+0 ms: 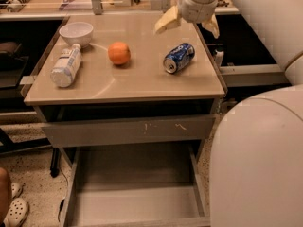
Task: Place pepsi can into middle drawer
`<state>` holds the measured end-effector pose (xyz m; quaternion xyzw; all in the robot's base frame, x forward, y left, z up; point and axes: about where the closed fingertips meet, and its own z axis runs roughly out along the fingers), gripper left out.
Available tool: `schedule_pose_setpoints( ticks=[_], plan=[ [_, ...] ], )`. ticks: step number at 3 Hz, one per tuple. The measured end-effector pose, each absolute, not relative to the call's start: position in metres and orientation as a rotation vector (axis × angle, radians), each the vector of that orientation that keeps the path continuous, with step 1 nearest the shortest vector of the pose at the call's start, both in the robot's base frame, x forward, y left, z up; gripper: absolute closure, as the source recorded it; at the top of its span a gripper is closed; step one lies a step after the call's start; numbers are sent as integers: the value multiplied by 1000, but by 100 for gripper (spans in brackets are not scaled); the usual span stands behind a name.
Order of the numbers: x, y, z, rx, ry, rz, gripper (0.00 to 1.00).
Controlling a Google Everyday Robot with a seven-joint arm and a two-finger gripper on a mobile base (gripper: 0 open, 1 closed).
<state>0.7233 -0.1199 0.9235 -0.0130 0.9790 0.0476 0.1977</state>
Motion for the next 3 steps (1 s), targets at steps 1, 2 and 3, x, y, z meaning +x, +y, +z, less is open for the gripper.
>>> schedule_pose_setpoints(
  ticks=[1,2,3],
  plan=[
    [728,-115,938,-36,2709,167,0],
    [737,-118,907,13,2770,141,0],
    [752,-120,874,64,2816,84,0]
  ],
)
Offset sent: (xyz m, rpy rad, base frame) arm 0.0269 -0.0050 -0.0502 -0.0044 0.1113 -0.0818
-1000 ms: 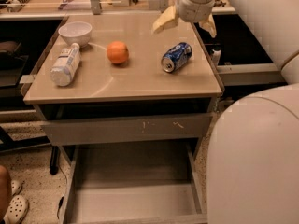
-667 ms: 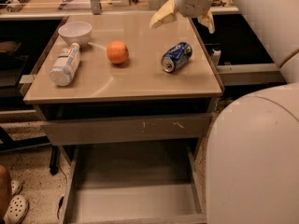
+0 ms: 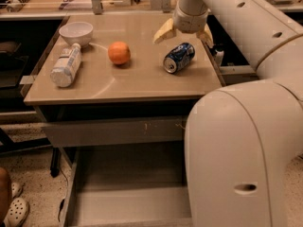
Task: Place pepsi can into middle drawer
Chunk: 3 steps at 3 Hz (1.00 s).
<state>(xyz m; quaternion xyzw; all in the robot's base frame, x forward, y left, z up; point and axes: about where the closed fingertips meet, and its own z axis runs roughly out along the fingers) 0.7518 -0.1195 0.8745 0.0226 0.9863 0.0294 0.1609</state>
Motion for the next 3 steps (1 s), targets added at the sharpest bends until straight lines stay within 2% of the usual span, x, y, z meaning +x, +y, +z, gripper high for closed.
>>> schedule_pose_setpoints(
  ticks=[3],
  plan=[
    [779,-132,819,156,2883,-50,0]
  ],
)
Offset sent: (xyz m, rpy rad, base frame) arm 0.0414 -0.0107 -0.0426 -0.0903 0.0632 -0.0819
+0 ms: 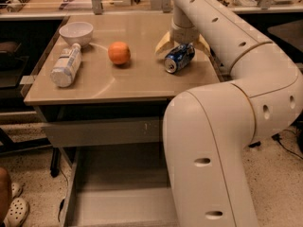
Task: Place pepsi can into middle drawer
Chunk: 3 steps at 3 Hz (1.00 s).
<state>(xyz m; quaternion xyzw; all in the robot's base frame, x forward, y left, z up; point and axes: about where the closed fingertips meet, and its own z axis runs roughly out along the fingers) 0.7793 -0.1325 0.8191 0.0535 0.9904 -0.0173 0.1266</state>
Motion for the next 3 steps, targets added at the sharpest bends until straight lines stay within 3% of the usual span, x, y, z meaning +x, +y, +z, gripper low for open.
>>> schedule_pose_setpoints(
  ticks=[1,3],
  plan=[
    [778,-138,804,176,2913,-67,0],
    [778,-138,804,176,2913,-67,41]
  ],
)
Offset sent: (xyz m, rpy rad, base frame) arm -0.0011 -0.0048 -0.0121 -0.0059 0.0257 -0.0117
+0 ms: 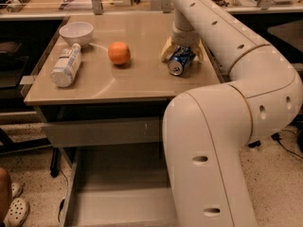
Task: Place pepsi can into middle drawer
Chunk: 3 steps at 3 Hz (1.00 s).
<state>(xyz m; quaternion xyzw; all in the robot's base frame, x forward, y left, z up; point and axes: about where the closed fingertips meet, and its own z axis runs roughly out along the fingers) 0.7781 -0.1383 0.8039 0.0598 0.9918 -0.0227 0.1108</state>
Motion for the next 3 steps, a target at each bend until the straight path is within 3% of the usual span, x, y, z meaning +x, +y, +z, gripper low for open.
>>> schedule_pose_setpoints(
  ticks=[2,3],
  plan=[
    [778,-138,804,176,2913,-67,89],
    [778,-138,804,176,2913,-67,100]
  ],
)
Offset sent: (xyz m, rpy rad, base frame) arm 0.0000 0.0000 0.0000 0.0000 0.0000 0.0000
